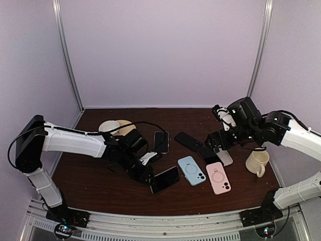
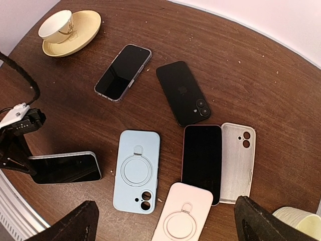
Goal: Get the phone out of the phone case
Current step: Place the phone at the center of the board.
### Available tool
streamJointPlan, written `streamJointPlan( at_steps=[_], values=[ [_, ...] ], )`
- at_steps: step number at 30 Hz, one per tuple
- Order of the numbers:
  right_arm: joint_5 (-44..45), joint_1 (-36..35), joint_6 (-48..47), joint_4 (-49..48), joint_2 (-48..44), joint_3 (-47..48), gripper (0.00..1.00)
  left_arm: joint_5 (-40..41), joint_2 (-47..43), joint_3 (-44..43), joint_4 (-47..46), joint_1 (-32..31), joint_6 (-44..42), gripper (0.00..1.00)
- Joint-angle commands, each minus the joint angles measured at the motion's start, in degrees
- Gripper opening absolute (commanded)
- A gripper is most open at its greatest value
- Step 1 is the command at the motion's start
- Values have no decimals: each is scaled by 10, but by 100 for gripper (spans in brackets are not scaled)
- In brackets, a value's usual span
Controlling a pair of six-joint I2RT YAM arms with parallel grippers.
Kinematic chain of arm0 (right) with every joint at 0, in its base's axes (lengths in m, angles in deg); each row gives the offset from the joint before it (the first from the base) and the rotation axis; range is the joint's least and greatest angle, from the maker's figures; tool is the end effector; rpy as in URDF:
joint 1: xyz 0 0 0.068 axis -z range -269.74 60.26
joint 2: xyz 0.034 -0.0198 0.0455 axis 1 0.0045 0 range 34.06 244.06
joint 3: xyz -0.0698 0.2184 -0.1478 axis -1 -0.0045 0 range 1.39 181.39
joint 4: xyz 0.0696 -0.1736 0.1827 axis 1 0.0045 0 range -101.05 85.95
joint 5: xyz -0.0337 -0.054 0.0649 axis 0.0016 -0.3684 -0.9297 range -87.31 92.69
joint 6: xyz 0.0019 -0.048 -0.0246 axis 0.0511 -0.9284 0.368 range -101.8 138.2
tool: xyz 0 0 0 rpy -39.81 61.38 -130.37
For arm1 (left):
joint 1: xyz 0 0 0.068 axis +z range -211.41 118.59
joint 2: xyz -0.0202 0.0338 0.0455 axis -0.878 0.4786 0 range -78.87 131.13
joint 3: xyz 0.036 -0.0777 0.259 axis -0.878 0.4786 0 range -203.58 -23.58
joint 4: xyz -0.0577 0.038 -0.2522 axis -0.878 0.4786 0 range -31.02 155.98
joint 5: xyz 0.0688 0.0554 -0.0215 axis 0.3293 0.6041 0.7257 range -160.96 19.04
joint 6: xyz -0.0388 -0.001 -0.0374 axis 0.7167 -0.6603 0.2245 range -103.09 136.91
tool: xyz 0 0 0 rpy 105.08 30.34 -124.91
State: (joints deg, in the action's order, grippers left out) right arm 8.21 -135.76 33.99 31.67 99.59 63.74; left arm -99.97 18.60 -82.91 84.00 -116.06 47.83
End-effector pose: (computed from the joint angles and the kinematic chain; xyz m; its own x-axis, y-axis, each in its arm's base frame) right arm 0.1655 0.1665 0.3214 -0.6622 -0.2960 -0.6884 -0.5087 0.8522 0.1229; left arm 0.1777 -0.2803 0.1773 -0.8745 0.4562 -0.1650 0.4554 0.6547 -0.6033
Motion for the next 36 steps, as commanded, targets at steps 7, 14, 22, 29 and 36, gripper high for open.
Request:
streamJointPlan(
  at_steps=[7,14,22,29,36],
  values=[
    [20,-3,18,10,-32,-7,100,4,33,-4,-68,13,66,13],
    [21,-3,19,11,-38,-12,99,34,48,-1,-70,16,54,21],
    [30,-3,19,11,-45,-20,99,110,40,-16,-36,16,29,31],
    [57,-2,25,19,-33,-17,99,366,20,-105,109,15,12,85],
    [76,-2,30,28,-14,-7,99,467,42,-185,149,19,15,98]
  ],
)
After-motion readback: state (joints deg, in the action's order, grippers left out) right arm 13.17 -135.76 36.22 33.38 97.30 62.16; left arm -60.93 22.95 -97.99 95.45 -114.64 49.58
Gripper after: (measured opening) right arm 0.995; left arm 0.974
